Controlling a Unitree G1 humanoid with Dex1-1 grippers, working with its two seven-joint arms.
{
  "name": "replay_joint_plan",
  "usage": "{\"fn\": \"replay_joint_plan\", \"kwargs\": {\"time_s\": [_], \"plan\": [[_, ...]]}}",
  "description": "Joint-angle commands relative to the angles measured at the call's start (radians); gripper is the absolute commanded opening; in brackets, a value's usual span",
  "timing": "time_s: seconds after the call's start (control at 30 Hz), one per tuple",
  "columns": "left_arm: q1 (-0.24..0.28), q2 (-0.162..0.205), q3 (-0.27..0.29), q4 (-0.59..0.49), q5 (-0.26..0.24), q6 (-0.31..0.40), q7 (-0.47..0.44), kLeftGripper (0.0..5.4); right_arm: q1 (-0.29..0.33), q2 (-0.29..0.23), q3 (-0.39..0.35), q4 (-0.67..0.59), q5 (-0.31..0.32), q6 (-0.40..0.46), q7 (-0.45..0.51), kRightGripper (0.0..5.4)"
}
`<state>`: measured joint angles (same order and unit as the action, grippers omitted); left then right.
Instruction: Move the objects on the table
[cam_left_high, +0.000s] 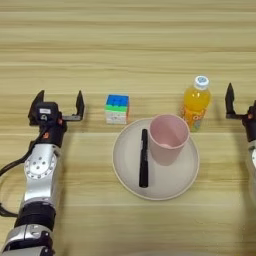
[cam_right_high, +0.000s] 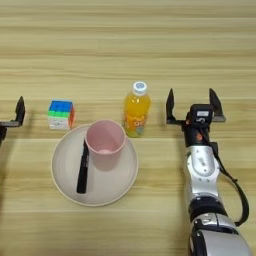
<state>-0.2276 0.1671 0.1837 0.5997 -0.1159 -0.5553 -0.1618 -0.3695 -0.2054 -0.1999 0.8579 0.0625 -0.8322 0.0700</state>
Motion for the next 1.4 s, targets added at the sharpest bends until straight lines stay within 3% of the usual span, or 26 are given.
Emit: {"fn": "replay_joint_plan", "kwargs": {"time_s": [0.03, 0.67, 0.9, 1.07, 1.23, 1.4], "plan": [[-0.002, 0.002, -0.002, -0.008, -0.002, -0.003, -0.005, 5.38, -0.014, -0.004, 0.007, -0.009, -0.012, 0.023, -0.008, 5.4], [-0.005, 0.003, -0.001, -0.004, -0.003, -0.004, -0.008, 5.38, -0.022, -0.008, 0.017, 0.002, -0.038, 0.06, -0.024, 5.4], [-0.007, -0.001, -0.004, -0.002, 0.001, -0.004, -0.004, 5.38, -0.025, -0.006, -0.006, -0.006, 0.016, 0.07, 0.009, 5.4], [-0.007, -0.002, -0.007, -0.003, 0.005, -0.003, -0.001, 5.38, -0.02, -0.013, -0.007, -0.025, 0.014, 0.066, 0.01, 5.4], [-0.005, -0.002, -0.008, -0.008, 0.005, -0.001, 0.0, 5.38, -0.013, -0.018, -0.008, -0.091, 0.016, 0.072, 0.005, 5.4], [-0.005, -0.003, -0.01, -0.01, 0.007, 0.001, 0.002, 5.38, 0.007, -0.013, 0.016, -0.245, 0.047, 0.107, 0.056, 5.4]]}}
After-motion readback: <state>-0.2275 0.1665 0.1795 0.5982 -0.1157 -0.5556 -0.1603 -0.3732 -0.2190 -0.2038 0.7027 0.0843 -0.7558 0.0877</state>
